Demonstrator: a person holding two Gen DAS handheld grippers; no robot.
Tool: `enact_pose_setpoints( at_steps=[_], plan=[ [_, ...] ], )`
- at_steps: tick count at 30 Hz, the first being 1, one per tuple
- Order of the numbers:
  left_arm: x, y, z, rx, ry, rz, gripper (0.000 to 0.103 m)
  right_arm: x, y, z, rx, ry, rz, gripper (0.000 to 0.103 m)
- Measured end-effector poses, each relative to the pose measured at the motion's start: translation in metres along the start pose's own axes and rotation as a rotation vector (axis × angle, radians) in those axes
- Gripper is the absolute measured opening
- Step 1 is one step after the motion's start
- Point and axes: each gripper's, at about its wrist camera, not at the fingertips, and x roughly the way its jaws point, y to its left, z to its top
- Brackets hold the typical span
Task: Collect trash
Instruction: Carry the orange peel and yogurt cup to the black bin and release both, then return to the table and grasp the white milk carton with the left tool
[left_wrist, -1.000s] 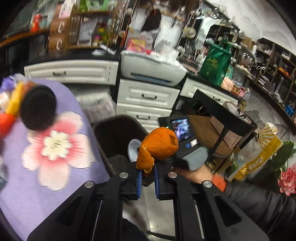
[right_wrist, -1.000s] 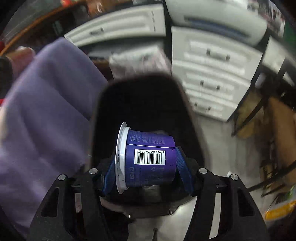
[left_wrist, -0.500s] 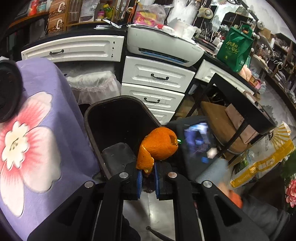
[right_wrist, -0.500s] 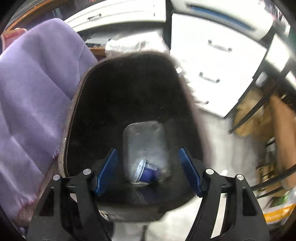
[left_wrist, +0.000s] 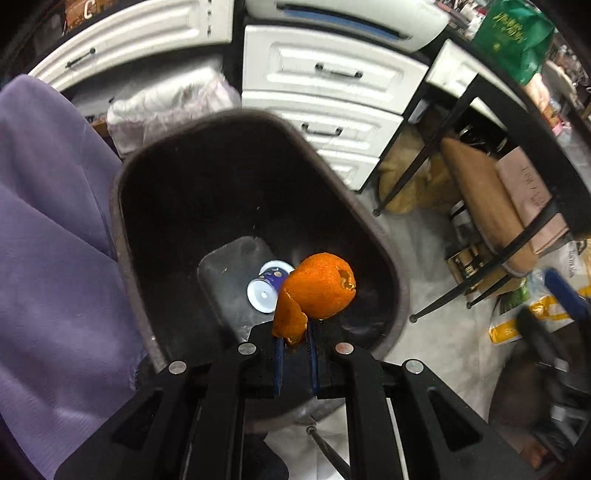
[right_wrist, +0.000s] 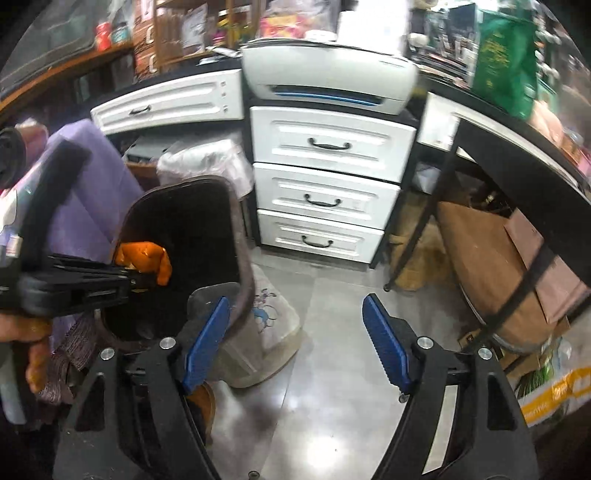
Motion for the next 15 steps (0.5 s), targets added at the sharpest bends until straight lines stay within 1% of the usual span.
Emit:
enact_pose_setpoints(
  at_steps=[2, 4, 5, 6, 8, 9, 12, 15],
  plan=[
    [0.007, 0.003, 0.000, -0.025, 0.011, -0.001, 0.011, -0.001, -0.010, -0.004, 0.037, 0.009, -0.002, 0.074],
    [0.009, 0.002, -0.001, -0.018, 0.016, -0.003, 0.014, -0.002, -0.012, -0.011, 0.059, 0.011, 0.001, 0.074],
    [0.008, 0.001, -0.002, -0.009, 0.016, 0.003, 0.023, -0.003, -0.013, -0.013, 0.066, 0.012, 0.004, 0.074],
    [0.006, 0.001, -0.003, -0.006, 0.014, 0.014, 0.039, -0.004, -0.014, -0.015, 0.074, 0.013, 0.003, 0.074],
    [0.003, -0.001, -0.003, -0.012, -0.005, 0.014, 0.054, -0.005, -0.014, -0.017, 0.087, 0.015, 0.009, 0.074],
    [-0.003, -0.001, -0.005, -0.021, -0.013, 0.002, 0.059, -0.005, -0.013, -0.016, 0.095, 0.012, 0.012, 0.074],
    [-0.016, -0.007, -0.011, -0.022, -0.026, -0.039, 0.063, -0.009, -0.012, -0.013, 0.110, 0.003, 0.021, 0.074],
    [-0.039, -0.012, -0.021, -0.010, -0.075, -0.059, 0.067, -0.015, -0.011, -0.012, 0.129, -0.011, 0.020, 0.074]
  ],
)
